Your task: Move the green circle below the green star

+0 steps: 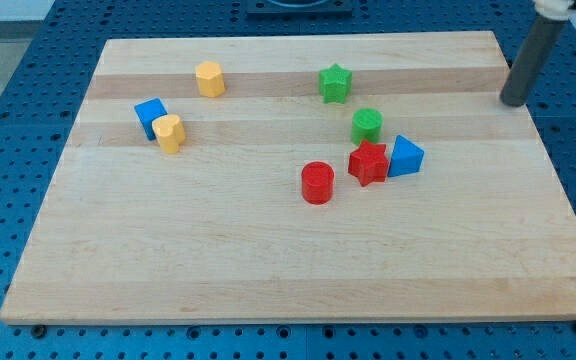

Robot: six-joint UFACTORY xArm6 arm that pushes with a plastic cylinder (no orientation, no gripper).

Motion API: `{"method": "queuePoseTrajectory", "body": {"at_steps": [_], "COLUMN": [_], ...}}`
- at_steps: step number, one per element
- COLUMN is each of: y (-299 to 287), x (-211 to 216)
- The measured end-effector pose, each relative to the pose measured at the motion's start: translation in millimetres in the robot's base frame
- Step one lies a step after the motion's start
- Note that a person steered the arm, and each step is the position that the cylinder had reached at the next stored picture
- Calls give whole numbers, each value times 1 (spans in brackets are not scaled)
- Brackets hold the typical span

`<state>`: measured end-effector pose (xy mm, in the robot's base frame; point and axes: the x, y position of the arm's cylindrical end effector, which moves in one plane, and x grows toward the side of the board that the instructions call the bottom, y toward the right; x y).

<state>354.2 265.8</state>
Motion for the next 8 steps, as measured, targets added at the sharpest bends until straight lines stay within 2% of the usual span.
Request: {"method": "queuePoseTrajectory", "body": {"at_steps": [2,4,8], "y": [-57,-74,-172], "x": [37,43,47]}}
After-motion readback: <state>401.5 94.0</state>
